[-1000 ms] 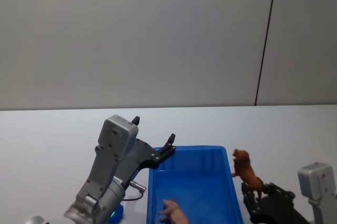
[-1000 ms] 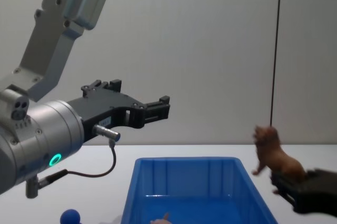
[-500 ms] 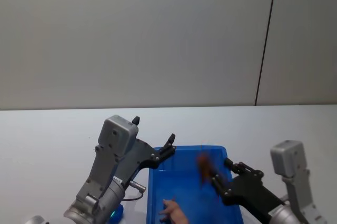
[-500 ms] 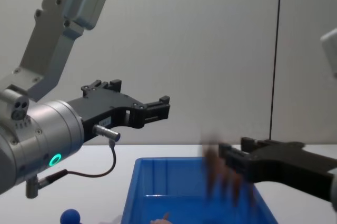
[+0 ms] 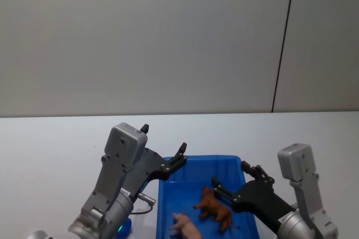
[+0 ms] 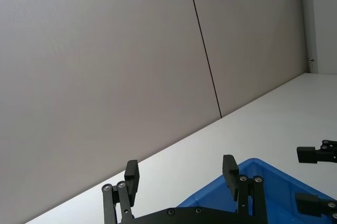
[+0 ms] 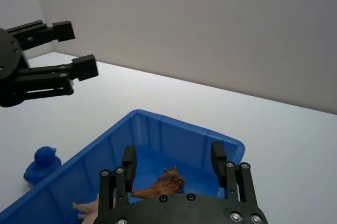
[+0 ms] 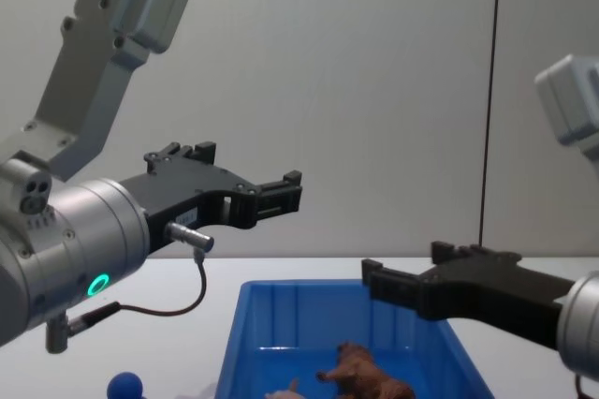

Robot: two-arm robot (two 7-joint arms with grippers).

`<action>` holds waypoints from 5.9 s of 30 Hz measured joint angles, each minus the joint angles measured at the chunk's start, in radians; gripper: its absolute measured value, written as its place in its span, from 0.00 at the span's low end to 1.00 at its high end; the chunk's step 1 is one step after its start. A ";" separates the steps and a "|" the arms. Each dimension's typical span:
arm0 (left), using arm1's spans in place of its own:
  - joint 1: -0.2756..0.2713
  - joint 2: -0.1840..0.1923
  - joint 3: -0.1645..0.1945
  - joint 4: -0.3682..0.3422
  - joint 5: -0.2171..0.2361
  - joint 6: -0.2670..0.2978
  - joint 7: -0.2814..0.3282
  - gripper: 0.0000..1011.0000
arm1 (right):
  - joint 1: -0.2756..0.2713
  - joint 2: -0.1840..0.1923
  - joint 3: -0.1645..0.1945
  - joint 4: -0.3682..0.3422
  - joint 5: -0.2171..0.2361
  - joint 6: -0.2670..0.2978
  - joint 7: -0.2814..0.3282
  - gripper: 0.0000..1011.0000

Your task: Pick up the two dolls from the table and place them into the box.

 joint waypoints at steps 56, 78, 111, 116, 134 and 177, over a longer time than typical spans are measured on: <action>0.062 0.047 -0.032 -0.052 -0.115 0.115 0.055 0.99 | -0.263 0.123 0.089 -0.238 0.097 -0.135 -0.394 0.99; 0.141 0.095 -0.065 -0.073 -0.245 0.223 0.134 0.99 | -0.270 0.126 0.092 -0.243 0.100 -0.139 -0.403 0.99; 0.147 0.059 -0.066 0.066 -0.259 0.227 0.105 0.54 | -0.271 0.126 0.092 -0.243 0.100 -0.139 -0.405 0.99; 0.147 0.055 -0.065 0.073 -0.249 0.217 0.102 0.38 | -0.271 0.126 0.091 -0.243 0.100 -0.139 -0.405 0.99; 0.150 0.057 -0.074 0.030 -0.183 0.140 0.084 0.20 | -0.271 0.126 0.092 -0.243 0.100 -0.139 -0.405 0.99; -0.012 -0.043 -0.059 0.098 -0.160 -0.040 -0.386 0.62 | -0.271 0.126 0.092 -0.243 0.100 -0.139 -0.404 0.99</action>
